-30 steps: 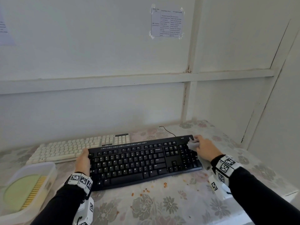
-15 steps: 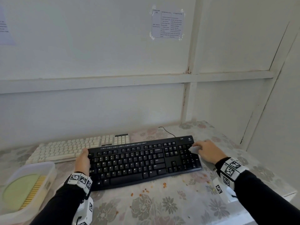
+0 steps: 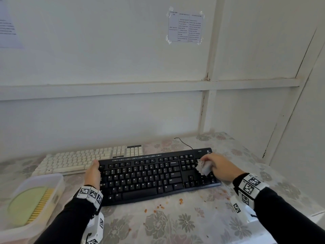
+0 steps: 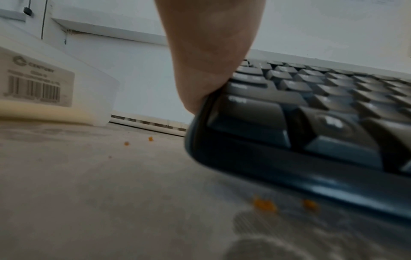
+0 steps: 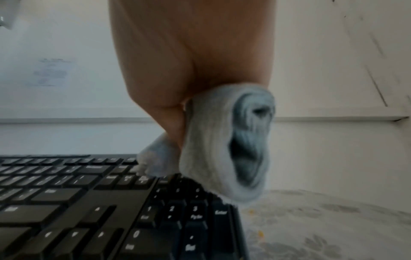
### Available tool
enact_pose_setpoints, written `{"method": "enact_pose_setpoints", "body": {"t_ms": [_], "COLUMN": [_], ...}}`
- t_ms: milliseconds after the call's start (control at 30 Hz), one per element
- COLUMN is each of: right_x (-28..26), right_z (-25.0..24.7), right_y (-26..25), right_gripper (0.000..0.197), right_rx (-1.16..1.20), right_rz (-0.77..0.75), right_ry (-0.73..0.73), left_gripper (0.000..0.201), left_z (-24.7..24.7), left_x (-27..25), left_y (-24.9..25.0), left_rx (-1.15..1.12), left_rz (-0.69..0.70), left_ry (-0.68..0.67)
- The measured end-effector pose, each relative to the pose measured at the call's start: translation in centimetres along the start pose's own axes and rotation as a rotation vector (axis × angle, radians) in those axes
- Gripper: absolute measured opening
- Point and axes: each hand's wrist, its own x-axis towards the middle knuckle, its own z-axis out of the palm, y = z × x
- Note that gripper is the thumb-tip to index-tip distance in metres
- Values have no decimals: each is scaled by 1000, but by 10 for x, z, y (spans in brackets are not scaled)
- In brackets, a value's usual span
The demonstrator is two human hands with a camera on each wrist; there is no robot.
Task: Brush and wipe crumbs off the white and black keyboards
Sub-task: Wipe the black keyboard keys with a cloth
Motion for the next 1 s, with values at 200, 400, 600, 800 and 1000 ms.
{"method": "enact_pose_setpoints", "body": {"t_ms": [200,400,600,800,1000], "right_x": [2,3,8,8,4], "right_z": [5,-8,4,12,2], "right_y": [0,-2,-6,-1,2], "right_gripper": [32,31,50,33,32], "right_rx": [-345,-203,-184,-239,-342], "right_rz": [242,270,4,-25,84], "right_ry": [-158,-39,-14,-107,-83], "left_gripper": [92,84,60,93,110], "left_z": [0,0,-3,-6,-11], "left_x": [5,11,24,24,48], "left_y": [-2,-5,-12,-11,-25], "left_rx": [-5,-1,-23,-28,-31], "left_rz": [-24,-24,-40,-42,-61], "left_ry": [-12,-8,-30,-51,-60]}}
